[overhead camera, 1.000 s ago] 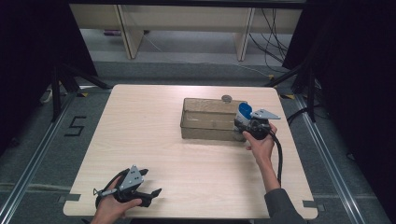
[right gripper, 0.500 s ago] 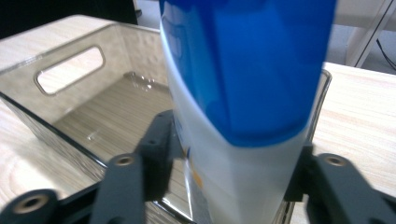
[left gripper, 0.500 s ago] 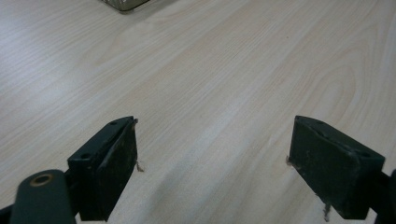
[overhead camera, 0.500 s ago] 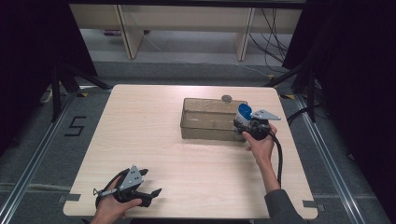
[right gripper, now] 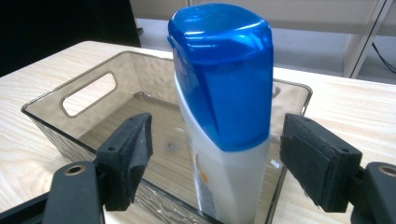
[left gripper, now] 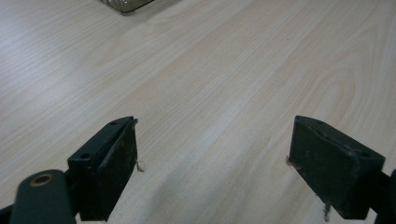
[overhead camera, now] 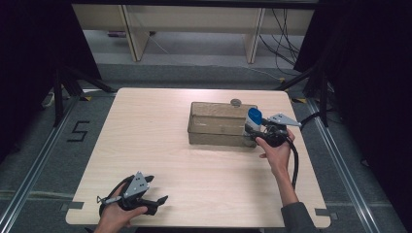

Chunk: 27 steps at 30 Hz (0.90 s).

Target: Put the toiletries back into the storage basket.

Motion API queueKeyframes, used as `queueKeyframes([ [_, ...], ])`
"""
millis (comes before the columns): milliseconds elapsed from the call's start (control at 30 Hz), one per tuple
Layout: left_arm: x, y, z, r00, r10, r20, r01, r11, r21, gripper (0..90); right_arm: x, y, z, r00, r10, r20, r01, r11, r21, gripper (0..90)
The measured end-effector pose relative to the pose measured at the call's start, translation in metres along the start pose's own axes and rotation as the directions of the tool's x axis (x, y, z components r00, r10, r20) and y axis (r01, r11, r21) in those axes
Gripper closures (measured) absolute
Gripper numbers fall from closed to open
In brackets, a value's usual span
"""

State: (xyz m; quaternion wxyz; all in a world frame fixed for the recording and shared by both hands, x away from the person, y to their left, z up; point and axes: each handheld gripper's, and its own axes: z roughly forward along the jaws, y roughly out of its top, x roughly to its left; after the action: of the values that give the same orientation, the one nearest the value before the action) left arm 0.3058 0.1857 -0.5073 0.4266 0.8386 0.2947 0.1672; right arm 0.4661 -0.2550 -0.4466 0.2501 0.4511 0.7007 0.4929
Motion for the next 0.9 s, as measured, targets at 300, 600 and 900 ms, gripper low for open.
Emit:
queueKeyframes([
  [300,-0.002,0.001,0.000,1.0000,-0.006,0.005,0.006,0.9999,-0.011,15.0,0.001,-0.001,-0.006,0.9999,0.011,0.013,-0.011,1.000,0.011,23.8],
  [600,-0.001,0.001,-0.001,1.0000,0.005,0.004,-0.005,1.0000,0.000,15.0,0.005,0.000,-0.014,0.9996,0.024,0.011,-0.025,0.999,0.020,21.9],
  [900,-0.002,0.001,-0.001,0.9999,-0.012,-0.003,0.012,0.9998,-0.017,15.0,0.008,-0.001,-0.024,0.9993,0.029,0.025,-0.029,1.000,0.006,20.2],
])
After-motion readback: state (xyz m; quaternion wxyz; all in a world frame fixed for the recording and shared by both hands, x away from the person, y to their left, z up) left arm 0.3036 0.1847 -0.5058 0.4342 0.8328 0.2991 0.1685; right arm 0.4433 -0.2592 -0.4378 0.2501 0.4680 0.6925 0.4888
